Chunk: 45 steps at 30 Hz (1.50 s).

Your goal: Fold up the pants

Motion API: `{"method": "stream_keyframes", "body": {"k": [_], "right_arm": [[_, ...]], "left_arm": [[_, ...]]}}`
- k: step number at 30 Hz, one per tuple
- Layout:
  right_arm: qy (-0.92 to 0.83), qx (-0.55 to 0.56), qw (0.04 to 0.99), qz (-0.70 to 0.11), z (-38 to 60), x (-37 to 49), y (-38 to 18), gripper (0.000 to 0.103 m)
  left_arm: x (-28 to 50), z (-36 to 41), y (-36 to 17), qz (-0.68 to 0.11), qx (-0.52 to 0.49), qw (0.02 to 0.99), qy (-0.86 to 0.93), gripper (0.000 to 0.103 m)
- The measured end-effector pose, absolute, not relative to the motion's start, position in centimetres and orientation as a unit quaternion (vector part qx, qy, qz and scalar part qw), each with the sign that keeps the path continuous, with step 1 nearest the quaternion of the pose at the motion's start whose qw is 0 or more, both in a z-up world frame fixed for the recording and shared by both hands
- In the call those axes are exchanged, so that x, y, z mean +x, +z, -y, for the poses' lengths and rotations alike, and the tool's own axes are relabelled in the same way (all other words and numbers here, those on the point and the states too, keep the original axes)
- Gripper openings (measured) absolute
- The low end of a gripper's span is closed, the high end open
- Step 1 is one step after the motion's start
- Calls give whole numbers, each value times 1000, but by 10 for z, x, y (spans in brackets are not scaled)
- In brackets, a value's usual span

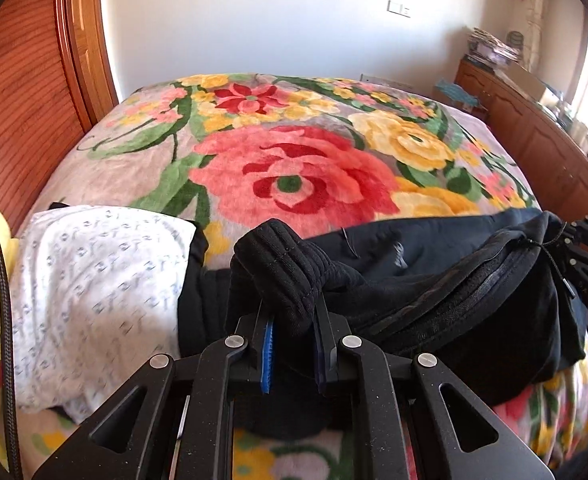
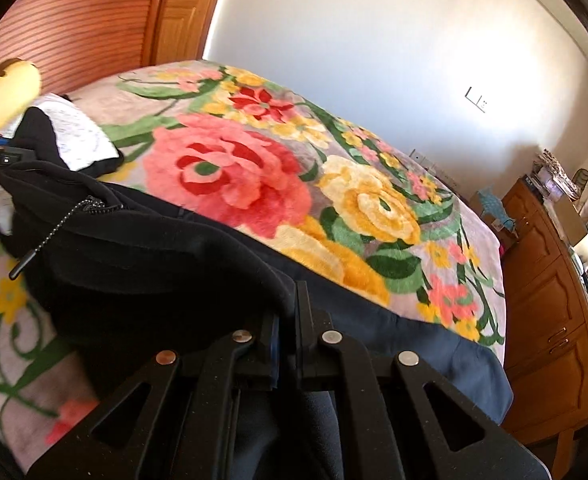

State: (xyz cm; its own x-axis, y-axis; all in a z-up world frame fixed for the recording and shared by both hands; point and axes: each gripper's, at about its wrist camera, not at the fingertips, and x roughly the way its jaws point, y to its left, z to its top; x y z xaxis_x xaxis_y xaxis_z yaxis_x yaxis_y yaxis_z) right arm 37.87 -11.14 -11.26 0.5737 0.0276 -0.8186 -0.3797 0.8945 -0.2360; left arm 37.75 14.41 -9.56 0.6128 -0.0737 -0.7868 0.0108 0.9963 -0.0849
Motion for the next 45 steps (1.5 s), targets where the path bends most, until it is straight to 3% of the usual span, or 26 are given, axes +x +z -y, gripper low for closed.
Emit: {"method": "stream_keyframes", "body": {"k": [10, 17, 22, 29, 38, 45], "right_arm": [[103, -233, 842, -476, 100, 431, -188, 6], [90, -213, 828, -510, 104, 449, -229, 6], [85, -207, 821, -526, 102, 454, -246, 6], [72, -182, 822, -534, 107, 460, -248, 7], [85, -126, 827, -541, 123, 446, -238, 24], [116, -80, 836, -530, 151, 408, -211, 45]], "left_arm": [[424, -135, -142, -459, -48, 887, -2, 22], [421, -131, -140, -440, -47, 896, -30, 33], [412, -141, -133, -424, -61, 902, -49, 49], [394, -156, -123, -404, -62, 912, -26, 51], [360, -155, -166, -450, -58, 891, 2, 51], [360, -151, -178, -459, -11, 888, 28, 51]]}}
